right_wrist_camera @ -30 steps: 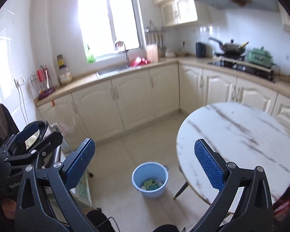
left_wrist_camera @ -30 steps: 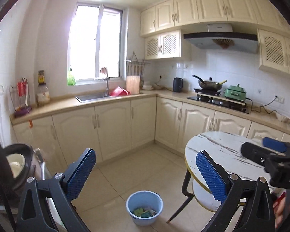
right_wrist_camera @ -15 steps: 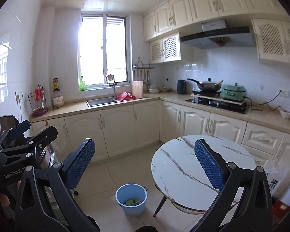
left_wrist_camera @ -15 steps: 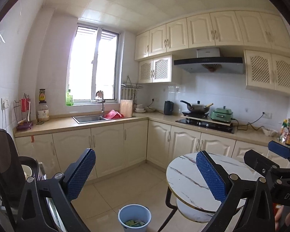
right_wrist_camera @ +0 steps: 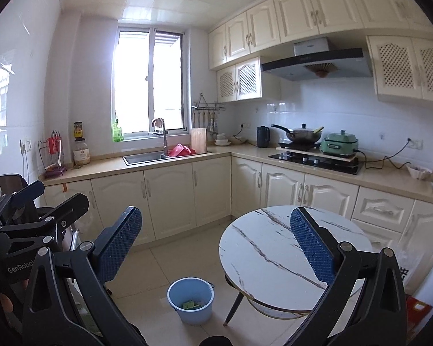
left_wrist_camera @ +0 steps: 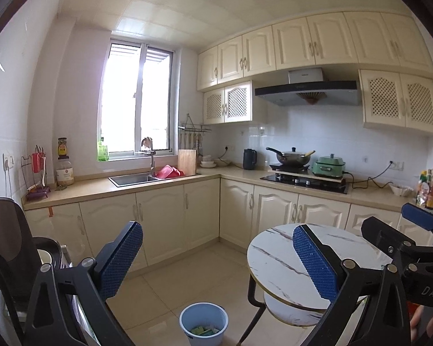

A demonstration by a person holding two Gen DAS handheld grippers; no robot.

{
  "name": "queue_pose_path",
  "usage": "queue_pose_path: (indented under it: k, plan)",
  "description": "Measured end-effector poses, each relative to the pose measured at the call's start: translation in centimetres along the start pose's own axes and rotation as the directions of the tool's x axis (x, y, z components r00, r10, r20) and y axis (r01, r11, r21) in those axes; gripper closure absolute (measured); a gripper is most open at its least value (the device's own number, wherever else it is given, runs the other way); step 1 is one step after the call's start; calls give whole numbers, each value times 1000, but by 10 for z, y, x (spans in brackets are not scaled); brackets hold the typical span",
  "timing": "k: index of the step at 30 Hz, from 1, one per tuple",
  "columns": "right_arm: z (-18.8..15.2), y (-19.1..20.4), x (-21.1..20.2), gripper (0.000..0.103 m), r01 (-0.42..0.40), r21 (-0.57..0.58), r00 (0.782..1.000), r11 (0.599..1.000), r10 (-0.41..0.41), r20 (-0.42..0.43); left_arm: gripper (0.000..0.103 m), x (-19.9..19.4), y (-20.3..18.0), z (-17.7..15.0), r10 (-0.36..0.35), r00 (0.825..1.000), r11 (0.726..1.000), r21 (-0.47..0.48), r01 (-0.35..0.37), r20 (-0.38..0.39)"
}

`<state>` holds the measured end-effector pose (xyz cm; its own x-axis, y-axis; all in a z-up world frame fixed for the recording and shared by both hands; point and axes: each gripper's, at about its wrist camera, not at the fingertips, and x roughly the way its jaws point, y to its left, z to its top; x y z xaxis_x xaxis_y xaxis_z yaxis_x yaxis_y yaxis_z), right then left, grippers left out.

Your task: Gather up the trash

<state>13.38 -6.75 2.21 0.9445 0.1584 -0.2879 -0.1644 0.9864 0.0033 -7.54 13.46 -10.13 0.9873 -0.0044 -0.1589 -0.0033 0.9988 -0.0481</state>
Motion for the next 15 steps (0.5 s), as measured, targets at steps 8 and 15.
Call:
queue_pose_path:
  k: [8,15]
  plan:
    - [-3,5,-1,0,3,-15,1000,1000,-3,-3,1,4,-3,19,8,1000,1000,-3,-8,0]
    - [-4,3,1,0,-2,-15,1000,1000,2,-3,1,2,-2,24,16,1000,1000,5,-16,9]
